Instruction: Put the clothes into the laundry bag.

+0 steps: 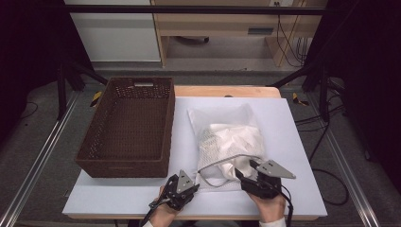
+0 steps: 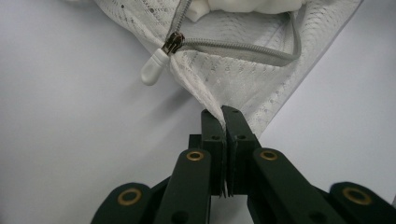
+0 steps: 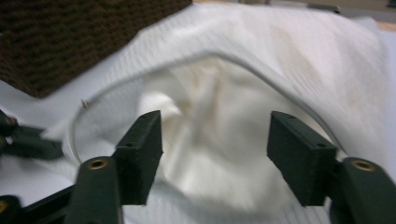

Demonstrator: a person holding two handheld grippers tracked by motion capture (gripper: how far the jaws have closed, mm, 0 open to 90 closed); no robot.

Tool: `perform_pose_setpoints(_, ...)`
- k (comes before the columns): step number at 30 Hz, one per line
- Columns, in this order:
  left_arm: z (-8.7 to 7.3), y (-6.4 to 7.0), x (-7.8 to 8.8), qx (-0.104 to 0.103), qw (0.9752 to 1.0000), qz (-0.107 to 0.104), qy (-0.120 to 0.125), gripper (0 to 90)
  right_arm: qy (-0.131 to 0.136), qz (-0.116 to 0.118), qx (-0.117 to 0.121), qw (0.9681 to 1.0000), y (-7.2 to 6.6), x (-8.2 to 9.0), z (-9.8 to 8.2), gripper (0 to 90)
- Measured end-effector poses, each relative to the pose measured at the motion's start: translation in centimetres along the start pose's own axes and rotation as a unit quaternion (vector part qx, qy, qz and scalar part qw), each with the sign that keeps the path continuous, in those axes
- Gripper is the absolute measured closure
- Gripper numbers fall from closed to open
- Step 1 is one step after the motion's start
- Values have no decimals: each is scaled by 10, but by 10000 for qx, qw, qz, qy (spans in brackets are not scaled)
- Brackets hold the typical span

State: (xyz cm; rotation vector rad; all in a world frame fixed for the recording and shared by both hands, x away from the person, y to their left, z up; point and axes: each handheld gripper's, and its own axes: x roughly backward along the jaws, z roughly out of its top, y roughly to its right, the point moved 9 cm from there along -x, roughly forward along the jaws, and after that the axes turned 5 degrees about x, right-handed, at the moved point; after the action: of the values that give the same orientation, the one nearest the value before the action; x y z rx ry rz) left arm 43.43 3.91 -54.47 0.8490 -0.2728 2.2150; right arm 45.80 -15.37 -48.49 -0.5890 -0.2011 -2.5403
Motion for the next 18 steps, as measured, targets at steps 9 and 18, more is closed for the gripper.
perform_pose_setpoints(9,1,0,-1,47,10000,-8,40,870,-779,426,-254,9957,9,-32,-41,621)
perform_pose_setpoints(18,1,0,-1,-6,10000,-14,-30,874,-556,136,181,9982,-7,-73,-10,830)
